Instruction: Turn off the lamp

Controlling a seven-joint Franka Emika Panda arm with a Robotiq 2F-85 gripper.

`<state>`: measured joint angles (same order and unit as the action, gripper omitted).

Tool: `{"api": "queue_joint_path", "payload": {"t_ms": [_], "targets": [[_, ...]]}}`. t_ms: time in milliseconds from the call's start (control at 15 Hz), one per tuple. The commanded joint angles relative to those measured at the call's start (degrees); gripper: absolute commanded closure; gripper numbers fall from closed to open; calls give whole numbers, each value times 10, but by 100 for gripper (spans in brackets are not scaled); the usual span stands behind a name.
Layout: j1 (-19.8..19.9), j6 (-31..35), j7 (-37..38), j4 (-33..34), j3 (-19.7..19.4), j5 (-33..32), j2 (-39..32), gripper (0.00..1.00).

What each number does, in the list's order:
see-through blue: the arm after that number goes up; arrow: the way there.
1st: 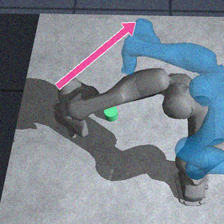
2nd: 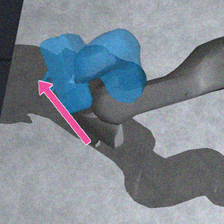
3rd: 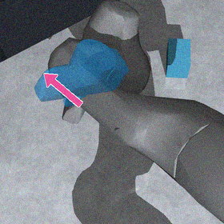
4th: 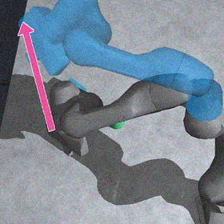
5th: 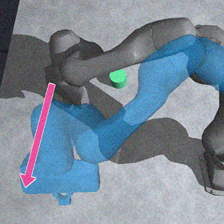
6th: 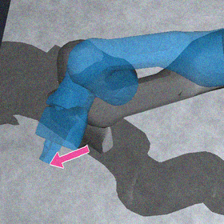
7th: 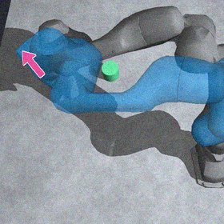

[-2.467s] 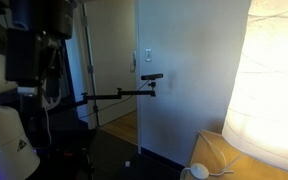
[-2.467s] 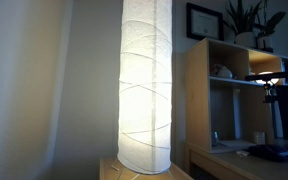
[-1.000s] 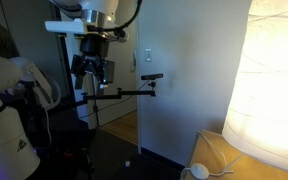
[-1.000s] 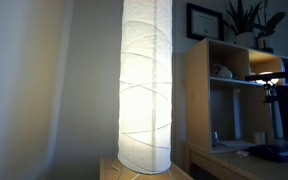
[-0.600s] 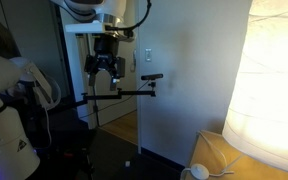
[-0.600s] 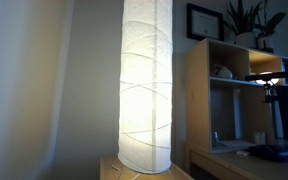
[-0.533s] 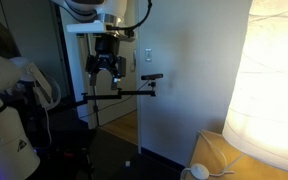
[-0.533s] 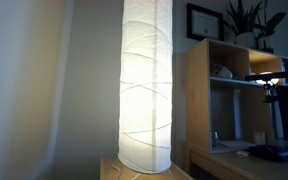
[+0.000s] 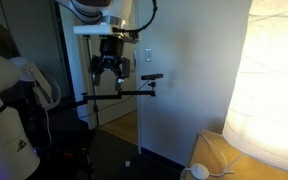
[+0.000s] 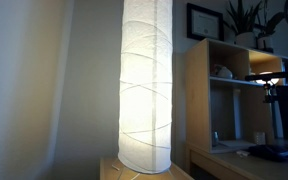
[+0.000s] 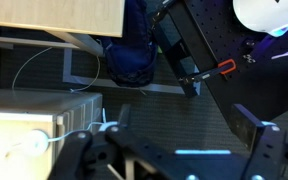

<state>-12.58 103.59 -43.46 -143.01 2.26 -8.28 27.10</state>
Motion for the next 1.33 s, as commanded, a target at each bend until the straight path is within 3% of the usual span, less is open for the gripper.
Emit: {"api": "queue_joint_path", "payload": {"t_ms": [0,267,800,1267], "targets": [[0,-8,-2,-4,-2,-1,2,0],[-1,14,1,-11,0,-3,-20,0],[8,88,20,35,15,-19,-133,0],[16,84,6,108,20,-9,-243,0]]}}
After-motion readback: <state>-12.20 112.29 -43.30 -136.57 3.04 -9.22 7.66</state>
